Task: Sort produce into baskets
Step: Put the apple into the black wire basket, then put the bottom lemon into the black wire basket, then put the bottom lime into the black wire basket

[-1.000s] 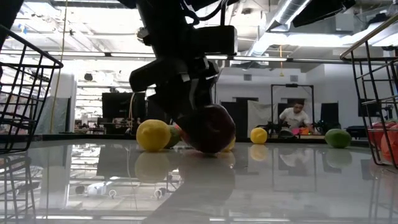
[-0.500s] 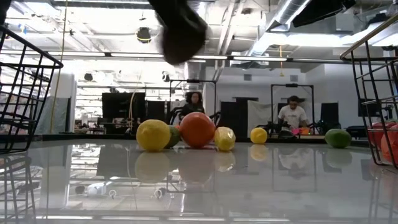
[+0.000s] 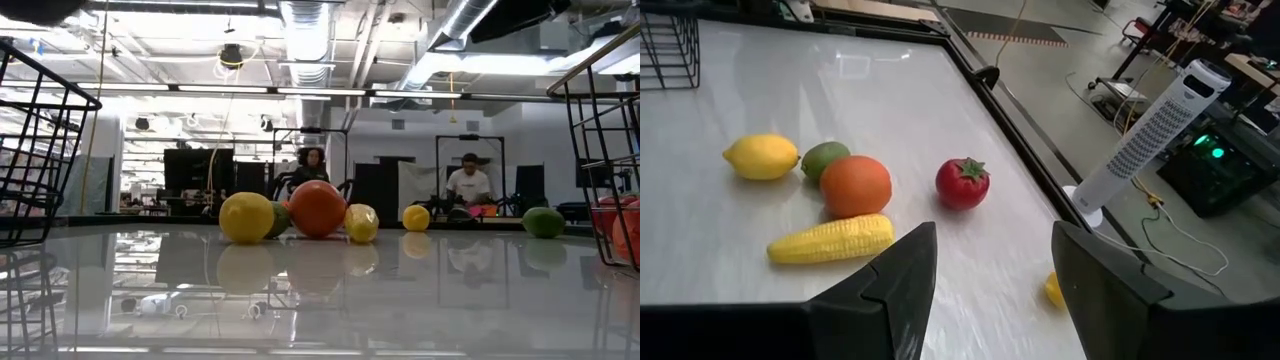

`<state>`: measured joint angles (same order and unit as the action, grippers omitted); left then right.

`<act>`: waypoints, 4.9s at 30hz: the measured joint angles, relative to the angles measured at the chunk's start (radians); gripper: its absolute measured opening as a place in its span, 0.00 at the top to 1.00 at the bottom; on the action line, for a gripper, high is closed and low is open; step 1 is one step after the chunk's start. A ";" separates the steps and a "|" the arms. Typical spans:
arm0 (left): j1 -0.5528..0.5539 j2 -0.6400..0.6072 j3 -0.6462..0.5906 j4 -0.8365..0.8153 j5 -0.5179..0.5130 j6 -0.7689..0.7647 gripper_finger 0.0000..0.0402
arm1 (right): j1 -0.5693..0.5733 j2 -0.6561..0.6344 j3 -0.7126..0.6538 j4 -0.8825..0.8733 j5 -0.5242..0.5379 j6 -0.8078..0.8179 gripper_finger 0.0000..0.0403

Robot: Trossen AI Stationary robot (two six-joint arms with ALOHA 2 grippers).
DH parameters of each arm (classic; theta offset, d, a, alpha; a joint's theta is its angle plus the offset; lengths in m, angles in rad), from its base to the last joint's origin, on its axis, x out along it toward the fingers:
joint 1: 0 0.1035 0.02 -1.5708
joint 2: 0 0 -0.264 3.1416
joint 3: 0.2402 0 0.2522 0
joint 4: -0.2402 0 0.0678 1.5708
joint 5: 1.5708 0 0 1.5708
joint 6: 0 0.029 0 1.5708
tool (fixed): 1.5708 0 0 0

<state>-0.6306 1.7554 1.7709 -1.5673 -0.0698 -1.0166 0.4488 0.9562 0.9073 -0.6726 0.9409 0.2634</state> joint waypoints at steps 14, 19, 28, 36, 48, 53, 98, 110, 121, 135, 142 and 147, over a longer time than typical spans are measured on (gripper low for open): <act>-0.096 0.002 -0.103 -0.005 0.047 -0.176 0.09 | 0.011 0.000 0.000 0.008 -0.045 0.024 0.44; -0.066 0.002 -0.105 -0.003 0.042 -0.142 0.09 | 0.011 0.000 0.000 0.008 -0.047 0.027 0.44; -0.004 0.002 -0.105 -0.001 0.043 -0.066 0.09 | 0.011 0.000 0.000 0.008 -0.048 0.027 0.44; 0.114 0.002 -0.105 0.131 -0.173 0.194 0.09 | 0.007 0.000 0.000 0.013 -0.049 0.026 0.44; 0.297 0.025 -0.336 0.581 -0.269 0.257 0.09 | 0.007 0.000 0.000 0.008 -0.049 0.023 0.44; 0.373 0.027 -0.450 0.697 -0.286 0.165 0.09 | 0.007 0.000 0.000 0.007 -0.049 0.024 0.44; 0.387 -0.102 -0.457 0.702 -0.025 0.330 0.54 | 0.007 0.000 0.000 0.003 -0.050 0.024 0.44; 0.092 -0.382 -0.446 0.627 0.187 0.036 0.53 | 0.007 0.030 0.000 0.003 -0.051 0.025 0.44; -0.182 -0.439 -0.447 0.254 -0.035 -0.502 0.52 | -0.020 0.048 0.000 0.009 -0.052 0.016 0.44; -0.032 -0.406 -0.447 0.174 -0.019 -0.348 0.26 | -0.019 0.048 0.000 0.017 -0.053 0.016 0.44; 0.154 -0.395 -0.447 0.271 -0.340 -0.027 0.27 | -0.019 0.048 0.000 0.024 -0.053 0.016 0.44; 0.320 -0.314 -0.478 0.357 -0.350 0.149 0.27 | -0.019 0.048 0.000 0.023 -0.053 0.009 0.44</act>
<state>-0.3107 1.4416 1.2928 -1.2104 -0.4202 -0.8673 0.4301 1.0042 0.9070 -0.6495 0.8879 0.2721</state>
